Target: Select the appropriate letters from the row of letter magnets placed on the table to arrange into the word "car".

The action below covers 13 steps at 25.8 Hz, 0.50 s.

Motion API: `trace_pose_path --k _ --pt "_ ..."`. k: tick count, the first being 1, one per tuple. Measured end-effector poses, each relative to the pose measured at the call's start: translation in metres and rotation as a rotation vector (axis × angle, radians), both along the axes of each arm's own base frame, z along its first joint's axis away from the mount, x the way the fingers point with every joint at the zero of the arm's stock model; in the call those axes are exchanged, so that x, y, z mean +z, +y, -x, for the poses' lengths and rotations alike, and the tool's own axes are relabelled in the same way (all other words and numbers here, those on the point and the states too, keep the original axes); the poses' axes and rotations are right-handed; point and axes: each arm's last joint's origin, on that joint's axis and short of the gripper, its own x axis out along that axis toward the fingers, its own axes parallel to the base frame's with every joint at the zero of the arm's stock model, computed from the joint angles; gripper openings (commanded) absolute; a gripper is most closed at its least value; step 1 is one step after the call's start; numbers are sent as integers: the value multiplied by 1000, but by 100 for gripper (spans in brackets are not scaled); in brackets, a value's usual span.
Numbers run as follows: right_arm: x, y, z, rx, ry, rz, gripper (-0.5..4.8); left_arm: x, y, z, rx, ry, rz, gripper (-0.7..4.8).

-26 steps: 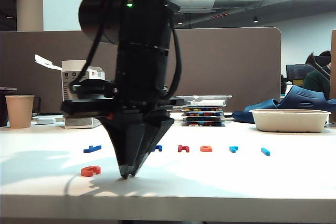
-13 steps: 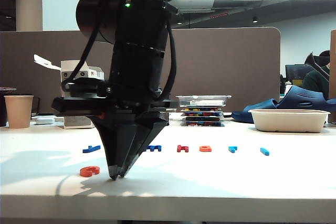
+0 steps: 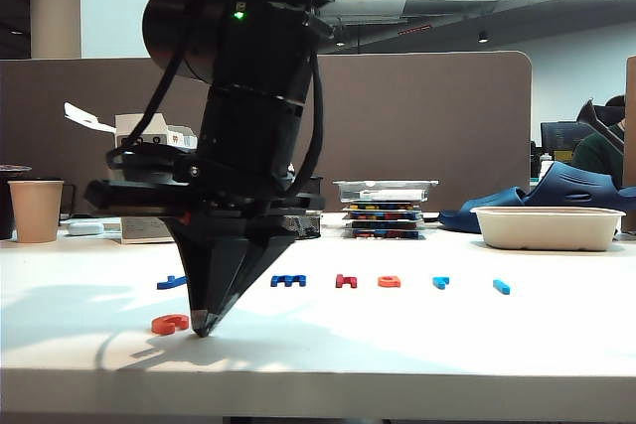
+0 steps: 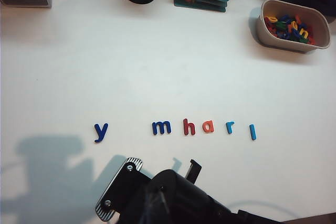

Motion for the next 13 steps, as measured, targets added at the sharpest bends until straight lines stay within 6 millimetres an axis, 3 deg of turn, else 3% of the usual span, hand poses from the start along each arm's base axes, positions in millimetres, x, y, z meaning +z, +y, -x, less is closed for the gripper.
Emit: trace_pose_path --k 13 --pt "-1 1 -5 -3 -3 -42 -1 0 0 0 0 0 0 -6"
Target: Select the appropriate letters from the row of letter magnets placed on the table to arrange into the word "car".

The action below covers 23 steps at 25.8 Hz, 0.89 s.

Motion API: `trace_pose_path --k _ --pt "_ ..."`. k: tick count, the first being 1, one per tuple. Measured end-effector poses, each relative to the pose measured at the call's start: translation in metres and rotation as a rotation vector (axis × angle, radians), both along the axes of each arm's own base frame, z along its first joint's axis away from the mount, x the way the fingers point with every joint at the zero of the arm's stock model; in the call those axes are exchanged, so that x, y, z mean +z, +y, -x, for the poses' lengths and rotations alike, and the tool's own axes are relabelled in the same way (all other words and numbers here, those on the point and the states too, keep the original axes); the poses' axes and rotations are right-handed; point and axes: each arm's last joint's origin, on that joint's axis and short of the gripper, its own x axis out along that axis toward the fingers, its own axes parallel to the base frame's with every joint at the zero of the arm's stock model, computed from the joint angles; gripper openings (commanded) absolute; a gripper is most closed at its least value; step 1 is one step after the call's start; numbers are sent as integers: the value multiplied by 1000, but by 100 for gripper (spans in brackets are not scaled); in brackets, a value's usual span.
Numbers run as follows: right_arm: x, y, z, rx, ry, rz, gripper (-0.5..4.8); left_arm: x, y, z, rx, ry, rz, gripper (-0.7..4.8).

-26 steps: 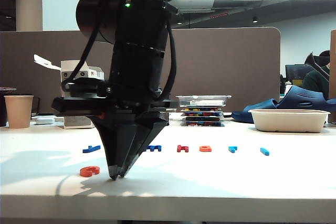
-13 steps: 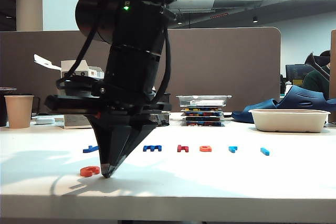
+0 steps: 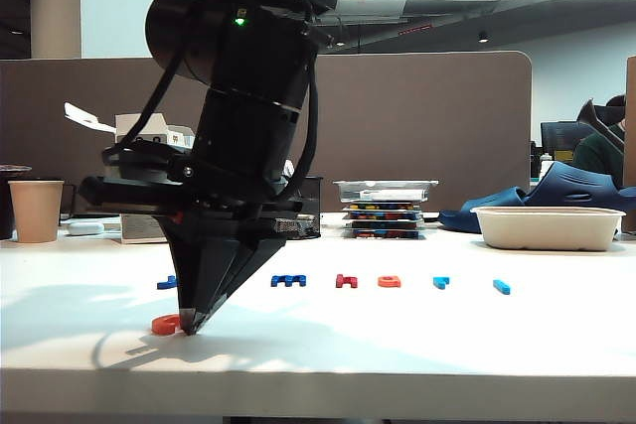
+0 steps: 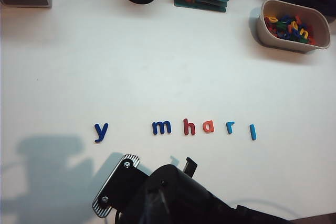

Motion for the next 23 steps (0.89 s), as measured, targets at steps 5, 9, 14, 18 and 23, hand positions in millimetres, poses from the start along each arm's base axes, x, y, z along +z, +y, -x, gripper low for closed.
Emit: trace_pose_path --k 5,9,14,18,23 --pt "0 -1 -3 -7 0 -8 -2 0 0 0 0 0 0 -6" --pt "-1 -2 -8 -17 -11 -23 -2 0 0 0 0 0 0 -6" --pt "-1 -3 -10 -22 -11 -27 -2 0 0 0 0 0 0 -6" --pt "-1 -6 -14 -34 -13 -29 -2 0 0 0 0 0 0 -6" --pt "-1 -10 -18 -47 -4 -16 -1 0 0 0 0 0 0 -6"
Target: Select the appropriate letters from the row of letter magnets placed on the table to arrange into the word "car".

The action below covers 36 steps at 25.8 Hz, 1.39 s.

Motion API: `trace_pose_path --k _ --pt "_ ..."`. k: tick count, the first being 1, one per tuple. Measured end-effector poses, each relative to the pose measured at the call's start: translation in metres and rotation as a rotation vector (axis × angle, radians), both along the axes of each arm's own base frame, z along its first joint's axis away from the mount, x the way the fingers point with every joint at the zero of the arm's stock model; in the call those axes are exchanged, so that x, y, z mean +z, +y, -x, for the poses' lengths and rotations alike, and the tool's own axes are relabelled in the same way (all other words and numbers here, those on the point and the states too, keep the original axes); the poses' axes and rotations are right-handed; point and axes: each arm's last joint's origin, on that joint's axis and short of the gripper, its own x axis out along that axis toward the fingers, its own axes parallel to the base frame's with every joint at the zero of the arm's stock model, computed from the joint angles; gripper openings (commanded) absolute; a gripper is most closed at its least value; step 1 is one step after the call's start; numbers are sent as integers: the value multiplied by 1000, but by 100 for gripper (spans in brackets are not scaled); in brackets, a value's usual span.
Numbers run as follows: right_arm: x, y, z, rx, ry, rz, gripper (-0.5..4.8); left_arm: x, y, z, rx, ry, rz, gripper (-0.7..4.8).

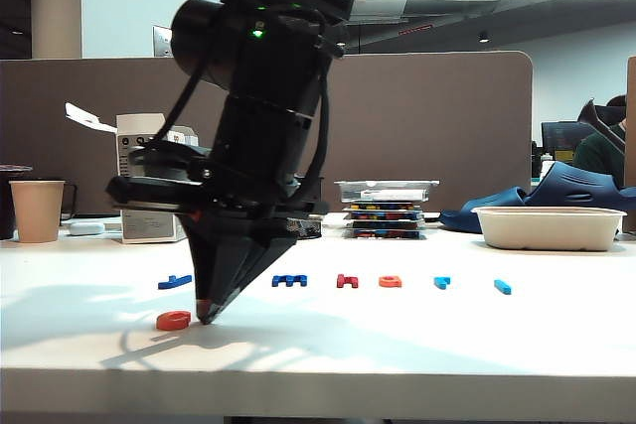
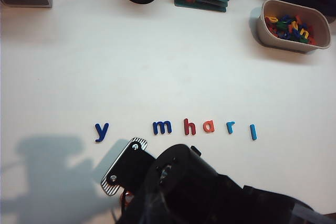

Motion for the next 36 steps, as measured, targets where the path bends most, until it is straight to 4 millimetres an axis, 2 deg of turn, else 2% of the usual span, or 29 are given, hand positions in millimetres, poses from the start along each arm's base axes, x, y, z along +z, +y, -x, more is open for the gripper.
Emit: trace_pose_path --k 7,13,15,17,20,22,25,31,33,36 --pt "4 -10 0 -25 3 62 -2 0 0 0 0 0 0 -6" --pt "15 -27 -12 -81 -25 60 -2 0 0 0 0 0 0 -6" --pt "28 -32 -17 -101 -52 31 -2 0 0 0 0 0 0 -6" --pt "50 -37 -27 -142 -95 -28 -1 0 0 0 0 0 0 -6" --pt "76 -44 -43 -298 -102 -102 -1 0 0 0 -1 0 0 -6" --pt "86 -46 -49 -401 -114 -116 2 0 0 0 0 0 0 -6" --pt "91 -47 -51 -472 -159 -103 100 0 0 0 0 0 0 -6" --pt "87 -59 -51 -733 -137 -43 126 0 0 0 0 0 0 -6" --pt "86 -61 -51 -782 -130 -33 186 0 0 0 0 0 0 -6" --pt "85 -64 -53 -820 -145 -19 202 0 0 0 0 0 0 -6"
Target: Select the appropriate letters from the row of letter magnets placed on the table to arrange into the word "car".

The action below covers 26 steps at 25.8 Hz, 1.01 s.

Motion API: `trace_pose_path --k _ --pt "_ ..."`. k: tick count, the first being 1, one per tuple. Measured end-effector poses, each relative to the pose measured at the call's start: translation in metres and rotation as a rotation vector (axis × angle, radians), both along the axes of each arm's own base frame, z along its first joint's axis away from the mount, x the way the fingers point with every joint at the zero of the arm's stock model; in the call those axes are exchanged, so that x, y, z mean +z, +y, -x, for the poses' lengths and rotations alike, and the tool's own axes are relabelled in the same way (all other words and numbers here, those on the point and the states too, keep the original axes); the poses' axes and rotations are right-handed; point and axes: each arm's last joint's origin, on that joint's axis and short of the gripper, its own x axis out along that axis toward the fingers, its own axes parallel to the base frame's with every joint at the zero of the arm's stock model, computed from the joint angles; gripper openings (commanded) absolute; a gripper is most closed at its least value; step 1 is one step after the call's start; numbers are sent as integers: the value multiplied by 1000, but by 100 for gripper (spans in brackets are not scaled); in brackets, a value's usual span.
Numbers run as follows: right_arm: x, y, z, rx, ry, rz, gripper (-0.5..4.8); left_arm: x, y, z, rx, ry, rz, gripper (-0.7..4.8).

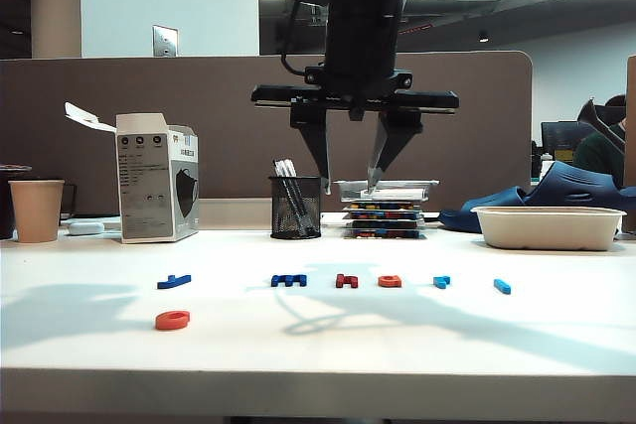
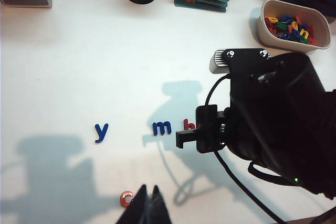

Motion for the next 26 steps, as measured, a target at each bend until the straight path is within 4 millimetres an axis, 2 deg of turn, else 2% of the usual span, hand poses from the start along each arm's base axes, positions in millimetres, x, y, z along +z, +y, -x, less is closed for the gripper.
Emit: trace_pose_path --k 3,8,11,18,26 --pt "-4 -3 -1 -24 4 47 204 0 0 0 0 0 0 -6" --pt "-30 -9 -10 -61 88 118 204 0 0 0 0 0 0 -6" --pt "-39 -8 -11 -62 115 131 204 0 0 0 0 0 0 -6" --pt "-46 -6 -15 -64 114 116 204 0 0 0 0 0 0 -6" --pt "-47 -18 -25 -93 131 94 203 0 0 0 0 0 0 -6"
